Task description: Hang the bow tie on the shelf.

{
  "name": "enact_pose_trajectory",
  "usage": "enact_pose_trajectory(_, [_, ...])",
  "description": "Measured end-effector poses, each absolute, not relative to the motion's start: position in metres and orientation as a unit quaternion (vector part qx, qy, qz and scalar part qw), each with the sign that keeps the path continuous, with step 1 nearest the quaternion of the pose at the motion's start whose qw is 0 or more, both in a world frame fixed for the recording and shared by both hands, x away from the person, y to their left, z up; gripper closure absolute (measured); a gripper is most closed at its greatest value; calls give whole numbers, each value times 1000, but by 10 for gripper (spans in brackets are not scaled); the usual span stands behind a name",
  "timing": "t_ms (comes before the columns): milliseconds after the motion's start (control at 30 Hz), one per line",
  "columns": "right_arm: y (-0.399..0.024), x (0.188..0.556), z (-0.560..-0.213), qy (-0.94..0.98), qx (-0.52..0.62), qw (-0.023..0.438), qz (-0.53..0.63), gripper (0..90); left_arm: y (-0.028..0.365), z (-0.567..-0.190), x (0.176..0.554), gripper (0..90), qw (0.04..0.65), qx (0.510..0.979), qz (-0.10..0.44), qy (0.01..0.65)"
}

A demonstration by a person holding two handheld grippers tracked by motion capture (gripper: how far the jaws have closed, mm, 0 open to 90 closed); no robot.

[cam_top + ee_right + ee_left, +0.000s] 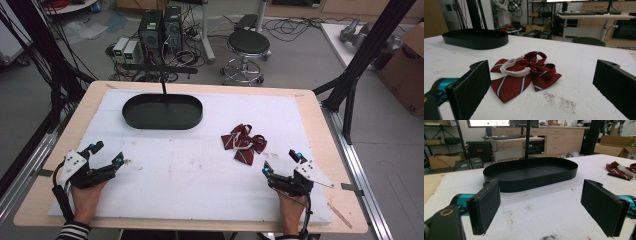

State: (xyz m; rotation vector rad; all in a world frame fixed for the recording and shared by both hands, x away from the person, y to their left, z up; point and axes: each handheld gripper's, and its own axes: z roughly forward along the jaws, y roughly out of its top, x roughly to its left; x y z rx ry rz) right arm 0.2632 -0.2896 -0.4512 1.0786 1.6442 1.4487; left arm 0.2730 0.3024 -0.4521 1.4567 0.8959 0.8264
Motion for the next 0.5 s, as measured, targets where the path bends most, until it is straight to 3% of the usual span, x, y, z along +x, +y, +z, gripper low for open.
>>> enact_pose_trajectory(500, [-289,261,-452,629,408,355,559,4,300,-453,270,161,579,622,370,375])
